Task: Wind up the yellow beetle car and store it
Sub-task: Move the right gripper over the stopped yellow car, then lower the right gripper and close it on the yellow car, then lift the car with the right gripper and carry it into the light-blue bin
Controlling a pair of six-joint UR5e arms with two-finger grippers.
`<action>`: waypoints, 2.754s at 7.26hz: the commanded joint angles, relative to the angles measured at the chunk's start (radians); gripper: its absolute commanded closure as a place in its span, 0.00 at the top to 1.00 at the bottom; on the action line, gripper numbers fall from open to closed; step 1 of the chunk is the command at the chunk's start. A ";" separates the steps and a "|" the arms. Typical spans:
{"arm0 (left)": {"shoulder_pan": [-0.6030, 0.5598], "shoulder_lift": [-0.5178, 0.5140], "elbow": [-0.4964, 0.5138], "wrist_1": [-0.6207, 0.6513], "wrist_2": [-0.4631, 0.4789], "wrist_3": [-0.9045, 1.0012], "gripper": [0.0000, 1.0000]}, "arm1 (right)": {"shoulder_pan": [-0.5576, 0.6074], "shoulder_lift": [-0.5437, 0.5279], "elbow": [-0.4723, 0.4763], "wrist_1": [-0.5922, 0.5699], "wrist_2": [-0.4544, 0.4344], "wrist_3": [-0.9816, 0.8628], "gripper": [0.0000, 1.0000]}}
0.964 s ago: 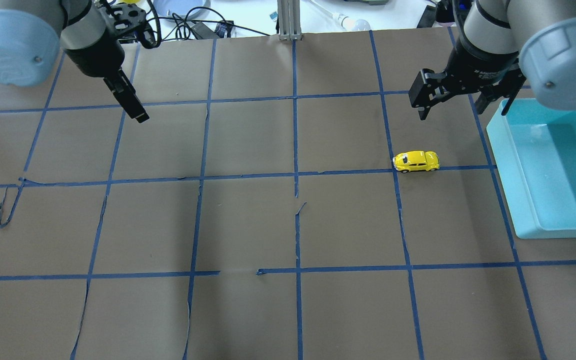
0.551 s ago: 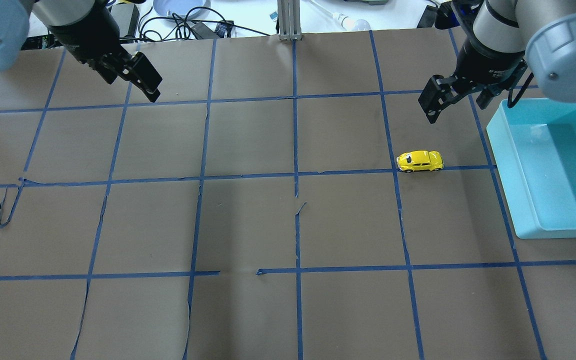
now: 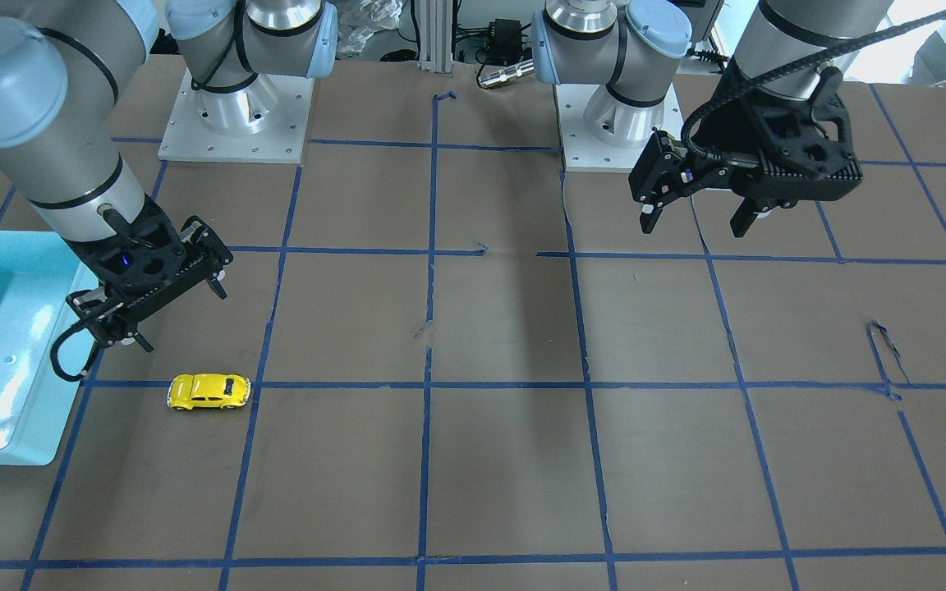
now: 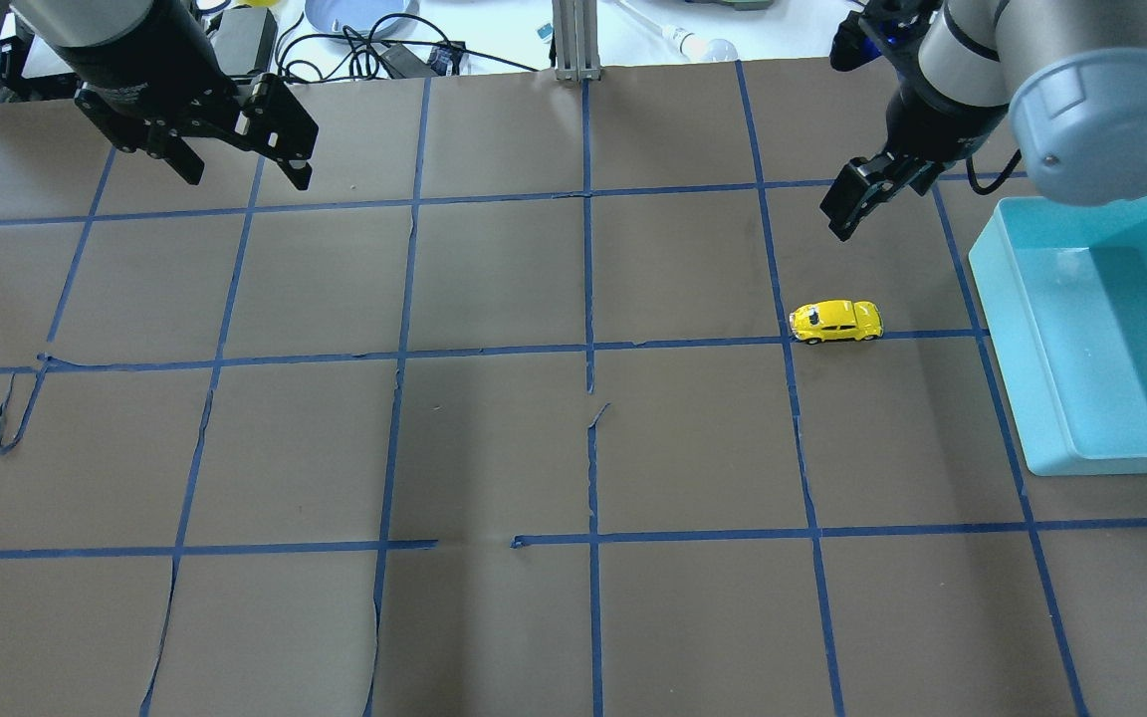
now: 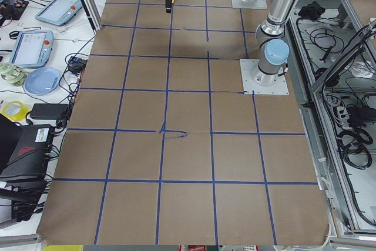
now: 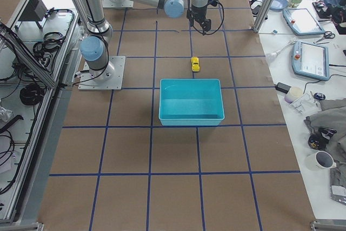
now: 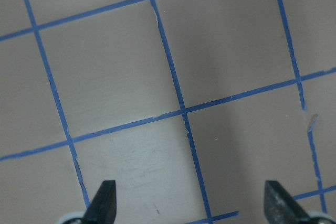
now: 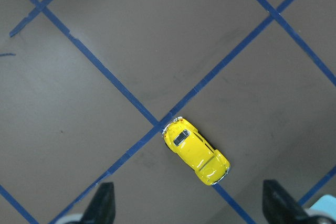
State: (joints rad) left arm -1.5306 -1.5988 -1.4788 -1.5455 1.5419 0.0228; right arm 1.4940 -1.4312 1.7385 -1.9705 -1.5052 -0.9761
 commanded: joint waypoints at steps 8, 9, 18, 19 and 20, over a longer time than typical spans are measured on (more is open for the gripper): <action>-0.016 0.022 -0.015 0.048 0.015 -0.014 1.00 | -0.028 0.296 0.065 -0.269 -0.105 -0.541 0.94; -0.016 0.022 -0.015 0.048 0.017 -0.014 1.00 | -0.028 0.295 0.065 -0.266 -0.102 -0.544 0.95; -0.006 0.028 -0.015 0.053 0.024 -0.001 1.00 | -0.028 0.304 0.095 -0.254 -0.107 -0.602 0.00; -0.006 0.028 -0.015 0.053 0.023 -0.001 1.00 | -0.028 0.292 0.070 -0.243 -0.108 -0.608 0.00; -0.006 0.028 -0.015 0.053 0.023 -0.001 1.00 | -0.029 0.234 0.023 -0.199 -0.110 -0.605 0.00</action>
State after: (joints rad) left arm -1.5371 -1.5707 -1.4941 -1.4926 1.5651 0.0215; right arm 1.4661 -1.1462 1.8081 -2.2080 -1.6135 -1.5745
